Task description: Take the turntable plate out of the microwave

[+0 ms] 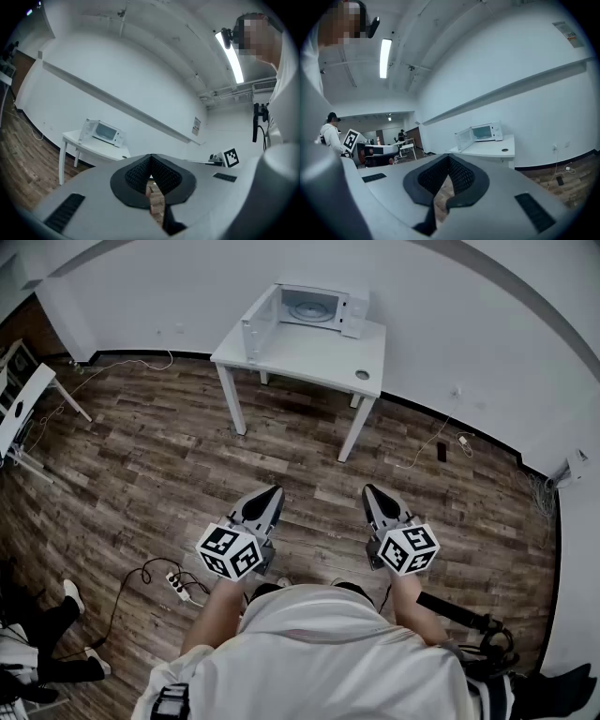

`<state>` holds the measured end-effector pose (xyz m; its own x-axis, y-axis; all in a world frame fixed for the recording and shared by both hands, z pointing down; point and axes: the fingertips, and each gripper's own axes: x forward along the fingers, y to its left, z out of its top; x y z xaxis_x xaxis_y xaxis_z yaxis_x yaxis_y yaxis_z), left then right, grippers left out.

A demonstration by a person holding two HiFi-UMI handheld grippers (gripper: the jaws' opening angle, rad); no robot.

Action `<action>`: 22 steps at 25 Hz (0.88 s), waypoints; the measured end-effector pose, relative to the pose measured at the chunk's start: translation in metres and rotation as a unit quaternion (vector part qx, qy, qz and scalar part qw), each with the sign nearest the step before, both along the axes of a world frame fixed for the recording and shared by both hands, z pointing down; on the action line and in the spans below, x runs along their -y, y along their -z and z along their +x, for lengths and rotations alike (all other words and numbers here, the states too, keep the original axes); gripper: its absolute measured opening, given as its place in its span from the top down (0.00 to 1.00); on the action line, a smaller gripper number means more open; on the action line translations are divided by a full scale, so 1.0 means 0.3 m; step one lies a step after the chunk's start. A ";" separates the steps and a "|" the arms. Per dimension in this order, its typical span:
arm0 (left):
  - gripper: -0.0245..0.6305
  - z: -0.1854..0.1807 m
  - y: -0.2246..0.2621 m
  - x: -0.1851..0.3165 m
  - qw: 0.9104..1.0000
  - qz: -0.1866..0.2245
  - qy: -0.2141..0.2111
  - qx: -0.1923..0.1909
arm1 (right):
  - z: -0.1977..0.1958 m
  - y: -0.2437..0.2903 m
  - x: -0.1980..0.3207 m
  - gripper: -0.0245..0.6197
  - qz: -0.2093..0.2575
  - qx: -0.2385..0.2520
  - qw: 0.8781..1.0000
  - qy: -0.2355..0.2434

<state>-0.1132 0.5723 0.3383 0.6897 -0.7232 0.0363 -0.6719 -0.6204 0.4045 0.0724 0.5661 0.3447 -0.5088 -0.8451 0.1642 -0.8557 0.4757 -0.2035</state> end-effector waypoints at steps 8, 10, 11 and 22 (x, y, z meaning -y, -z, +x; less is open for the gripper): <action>0.95 -0.154 -0.053 0.062 1.000 -0.009 0.013 -0.001 | -0.140 -0.047 0.075 0.96 -0.013 0.001 1.000 0.006; 0.95 -0.162 -0.050 0.090 1.000 -0.013 0.013 -0.005 | -0.149 -0.041 0.105 0.96 -0.017 0.001 1.000 0.005; 0.95 -0.169 -0.043 0.099 1.000 -0.014 0.012 -0.006 | -0.160 -0.035 0.117 0.96 -0.019 0.000 1.000 0.006; 0.95 -0.195 -0.126 0.425 0.999 -0.030 0.037 0.005 | -0.200 -0.120 0.486 0.96 -0.027 0.007 0.999 0.041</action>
